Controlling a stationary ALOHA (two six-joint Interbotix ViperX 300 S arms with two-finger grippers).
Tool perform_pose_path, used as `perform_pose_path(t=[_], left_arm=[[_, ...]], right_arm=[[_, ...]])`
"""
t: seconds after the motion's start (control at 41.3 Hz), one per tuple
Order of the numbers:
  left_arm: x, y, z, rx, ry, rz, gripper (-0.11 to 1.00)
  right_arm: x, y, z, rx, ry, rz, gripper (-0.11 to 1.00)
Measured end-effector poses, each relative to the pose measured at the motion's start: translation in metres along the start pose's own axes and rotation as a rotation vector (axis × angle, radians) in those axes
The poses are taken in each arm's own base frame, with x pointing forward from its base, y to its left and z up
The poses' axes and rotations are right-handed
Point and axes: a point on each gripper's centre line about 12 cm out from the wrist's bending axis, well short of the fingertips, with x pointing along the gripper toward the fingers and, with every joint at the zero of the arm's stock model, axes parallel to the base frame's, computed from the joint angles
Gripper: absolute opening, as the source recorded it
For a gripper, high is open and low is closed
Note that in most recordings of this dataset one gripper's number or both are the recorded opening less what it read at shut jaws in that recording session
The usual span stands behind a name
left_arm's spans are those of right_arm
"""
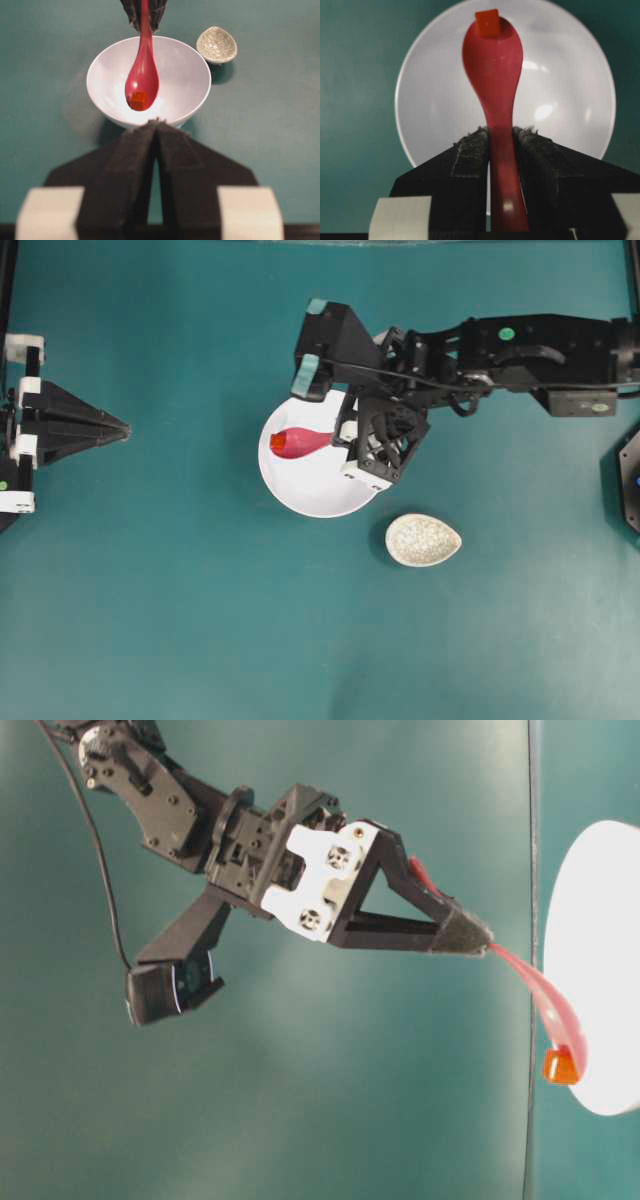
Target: Grip the spoon and scoop the red block from the bowl with right arm.
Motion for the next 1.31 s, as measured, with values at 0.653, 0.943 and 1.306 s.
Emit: perform_pose_path(t=[0.653,0.943,1.306], left_arm=[[0.0,0.0,0.0,-0.002,0.002,0.0,0.0],[0.0,0.0,0.0,-0.003,0.002,0.0,0.0],[0.0,0.0,0.0,-0.002,0.002,0.0,0.0]], right_arm=[[-0.015,-0.004,-0.048,-0.017,-0.305,0.031,0.25],[-0.023,-0.005,-0.067,-0.023,-0.368,0.041,0.25],[-0.024,-0.006,-0.07,-0.023,-0.379,0.042,0.25]])
